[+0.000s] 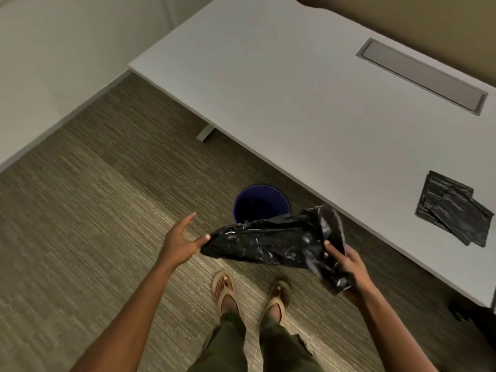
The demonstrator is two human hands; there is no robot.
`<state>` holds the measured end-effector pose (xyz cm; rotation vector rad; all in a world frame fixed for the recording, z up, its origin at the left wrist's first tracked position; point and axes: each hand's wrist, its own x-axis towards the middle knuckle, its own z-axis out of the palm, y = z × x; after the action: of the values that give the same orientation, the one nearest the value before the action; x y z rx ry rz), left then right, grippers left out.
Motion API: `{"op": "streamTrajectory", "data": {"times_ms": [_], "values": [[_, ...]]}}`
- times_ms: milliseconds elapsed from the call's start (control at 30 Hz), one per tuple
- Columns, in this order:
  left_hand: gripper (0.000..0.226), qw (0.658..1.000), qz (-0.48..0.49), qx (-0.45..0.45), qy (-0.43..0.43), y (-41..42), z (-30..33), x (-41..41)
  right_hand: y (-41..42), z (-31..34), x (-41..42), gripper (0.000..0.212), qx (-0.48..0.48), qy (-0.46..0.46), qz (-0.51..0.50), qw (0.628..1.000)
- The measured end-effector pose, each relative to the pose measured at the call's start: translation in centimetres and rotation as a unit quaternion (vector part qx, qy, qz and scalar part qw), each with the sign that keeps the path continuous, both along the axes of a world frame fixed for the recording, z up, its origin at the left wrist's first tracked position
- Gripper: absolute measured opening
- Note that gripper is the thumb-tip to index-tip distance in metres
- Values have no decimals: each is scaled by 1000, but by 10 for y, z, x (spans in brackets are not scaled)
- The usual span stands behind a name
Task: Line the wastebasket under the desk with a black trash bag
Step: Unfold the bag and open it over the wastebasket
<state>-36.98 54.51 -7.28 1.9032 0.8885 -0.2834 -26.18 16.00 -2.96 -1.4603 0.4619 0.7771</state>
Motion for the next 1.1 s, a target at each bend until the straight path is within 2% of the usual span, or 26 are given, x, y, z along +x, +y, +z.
{"op": "streamTrajectory", "data": {"times_ms": [67,133,167,233,333,467,567,667,800,867,933,1000,1100], "values": [[60,997,-3,-35,-70,-30,21,9,21,-8,-14,27,-44,-72,50,995],[45,988,-30,-122,-94,-68,42,18,46,-16,-25,17,-55,-102,75,990],[44,981,-55,-163,-89,-85,48,20,60,-20,-28,14,-55,-114,85,988],[59,973,-106,-195,-69,-112,48,20,86,-27,-31,14,-53,-134,91,985],[80,982,-126,-129,-52,-126,34,11,111,-31,-27,16,-29,-133,63,989],[77,994,-42,-69,-77,-114,15,4,122,-31,-19,25,1,-116,65,991],[87,992,2,-61,-108,-101,5,2,119,-36,-20,34,35,-87,71,993],[95,990,21,-62,-125,-87,2,0,115,-44,-21,16,13,-88,54,995],[83,986,-21,-33,-161,-65,-2,-5,112,-49,-14,11,-32,-103,24,994],[80,982,-55,-42,-175,-60,-2,-5,113,-47,-12,25,3,-72,43,996],[82,977,-80,-62,-185,-59,1,-3,122,-48,-14,37,14,-51,115,992],[89,975,-86,-91,-183,-60,4,1,135,-51,-19,30,-3,-83,179,980],[94,973,-78,-95,-194,-58,5,3,147,-56,-22,12,-37,-121,137,982]]}}
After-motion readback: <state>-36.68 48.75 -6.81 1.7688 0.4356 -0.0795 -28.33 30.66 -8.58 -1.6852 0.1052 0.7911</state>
